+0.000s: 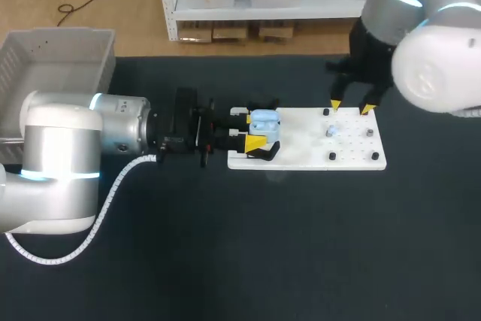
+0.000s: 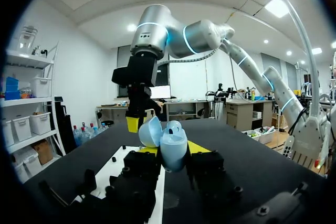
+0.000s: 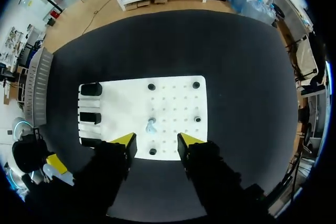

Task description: Pick up each earbud case from the left stands, insert the matching earbuds, close the lid, and place the case in the box.

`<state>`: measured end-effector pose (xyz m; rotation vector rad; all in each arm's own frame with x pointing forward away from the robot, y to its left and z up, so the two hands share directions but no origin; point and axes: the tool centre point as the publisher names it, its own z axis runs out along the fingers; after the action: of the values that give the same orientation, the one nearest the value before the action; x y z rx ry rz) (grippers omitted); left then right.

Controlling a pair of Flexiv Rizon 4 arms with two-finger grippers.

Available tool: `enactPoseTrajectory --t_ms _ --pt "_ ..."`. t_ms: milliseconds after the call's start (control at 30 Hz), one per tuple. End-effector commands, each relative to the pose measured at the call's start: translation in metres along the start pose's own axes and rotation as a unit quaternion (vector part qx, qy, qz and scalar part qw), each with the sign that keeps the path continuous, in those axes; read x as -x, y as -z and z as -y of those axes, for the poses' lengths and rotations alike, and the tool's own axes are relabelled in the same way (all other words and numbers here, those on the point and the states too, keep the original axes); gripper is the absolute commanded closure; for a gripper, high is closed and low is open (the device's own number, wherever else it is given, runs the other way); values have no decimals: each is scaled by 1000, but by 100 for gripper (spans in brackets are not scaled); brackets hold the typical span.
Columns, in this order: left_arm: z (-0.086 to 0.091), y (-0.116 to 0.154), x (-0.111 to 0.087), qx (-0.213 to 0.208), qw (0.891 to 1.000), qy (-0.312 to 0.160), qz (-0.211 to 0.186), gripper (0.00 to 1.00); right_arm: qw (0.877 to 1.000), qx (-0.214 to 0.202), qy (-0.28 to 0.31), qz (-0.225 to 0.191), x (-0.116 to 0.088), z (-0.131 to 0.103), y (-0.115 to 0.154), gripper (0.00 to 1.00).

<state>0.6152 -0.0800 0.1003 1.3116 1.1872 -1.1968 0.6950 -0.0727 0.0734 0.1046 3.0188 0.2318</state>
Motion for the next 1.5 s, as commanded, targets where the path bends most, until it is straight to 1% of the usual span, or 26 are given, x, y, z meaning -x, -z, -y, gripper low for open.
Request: enactPoseTrajectory --t_ms 33,100,200,333,433,700,933,1067,1500 --pt "2 0 0 3 1000 -1 0 100 1000 -7 5 -9 5 -6 -12 50" --pt "2 0 0 3 1000 -1 0 100 1000 -8 8 -12 4 -6 -16 50" --pt "2 0 0 3 1000 -1 0 100 1000 -6 10 -15 2 -8 -20 47" --pt "2 0 0 3 1000 -1 0 100 1000 -5 14 -21 -3 -10 -27 45" --pt "2 0 0 3 1000 -1 0 100 999 -5 18 -26 -8 -10 -33 48" --pt "2 0 0 3 1000 -1 0 100 999 -7 20 -32 -12 -12 -43 50" --pt "2 0 0 3 1000 -1 0 100 999 -3 10 -33 -7 -10 -49 52" --pt "2 0 0 3 1000 -1 0 100 999 0 4 -32 -6 -8 -52 56" --pt "2 0 0 3 1000 -1 0 100 999 2 -1 -36 -12 -8 -56 57"
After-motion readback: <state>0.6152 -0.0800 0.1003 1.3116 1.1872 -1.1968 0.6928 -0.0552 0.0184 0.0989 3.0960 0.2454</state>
